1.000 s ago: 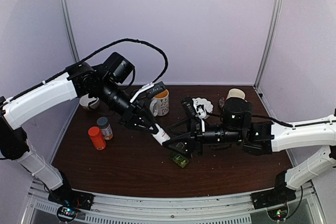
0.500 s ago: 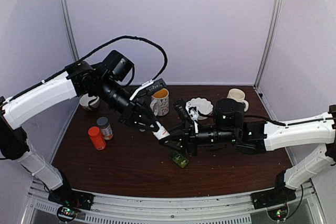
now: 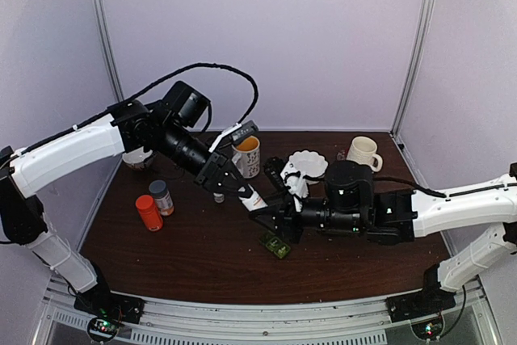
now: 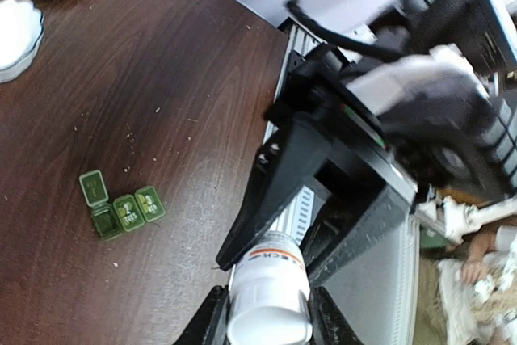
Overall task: Sort the pills into containers
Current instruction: Unscrew the lid of the pill bottle from the pill bottle.
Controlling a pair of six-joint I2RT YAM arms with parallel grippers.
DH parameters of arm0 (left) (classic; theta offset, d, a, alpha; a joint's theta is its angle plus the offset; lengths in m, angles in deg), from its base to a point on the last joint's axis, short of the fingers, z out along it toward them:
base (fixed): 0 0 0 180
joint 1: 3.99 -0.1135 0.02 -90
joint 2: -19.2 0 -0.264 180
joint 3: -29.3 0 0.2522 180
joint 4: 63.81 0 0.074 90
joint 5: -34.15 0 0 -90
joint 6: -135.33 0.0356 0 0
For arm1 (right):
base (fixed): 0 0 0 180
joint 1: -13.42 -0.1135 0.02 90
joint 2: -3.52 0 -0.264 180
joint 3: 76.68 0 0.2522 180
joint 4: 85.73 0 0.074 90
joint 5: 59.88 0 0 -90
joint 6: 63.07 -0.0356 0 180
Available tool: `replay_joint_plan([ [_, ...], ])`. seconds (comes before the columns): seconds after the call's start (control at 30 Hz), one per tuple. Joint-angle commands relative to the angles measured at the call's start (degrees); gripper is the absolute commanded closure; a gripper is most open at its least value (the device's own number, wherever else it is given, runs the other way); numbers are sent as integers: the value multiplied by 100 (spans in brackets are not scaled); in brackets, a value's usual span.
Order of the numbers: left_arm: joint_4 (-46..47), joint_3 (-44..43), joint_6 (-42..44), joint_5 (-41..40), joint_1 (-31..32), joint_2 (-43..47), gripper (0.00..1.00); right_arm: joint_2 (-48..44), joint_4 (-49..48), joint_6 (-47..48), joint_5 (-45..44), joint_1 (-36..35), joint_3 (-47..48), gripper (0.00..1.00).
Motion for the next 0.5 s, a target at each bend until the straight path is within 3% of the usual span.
replay_joint_plan([
  [0.0,1141,366,-1446,33,12,-164,74,-156,387,791,-2146,-344,136,100],
  [0.17,1642,891,-2264,-100,-67,-165,70,-128,337,1388,-3194,-724,73,100],
  [0.33,2088,1018,-2126,-289,-70,198,34,-102,352,1356,-2813,-743,61,100],
  [0.47,2094,1102,-1619,-954,-74,662,16,-151,469,1295,-2169,-743,97,100],
])
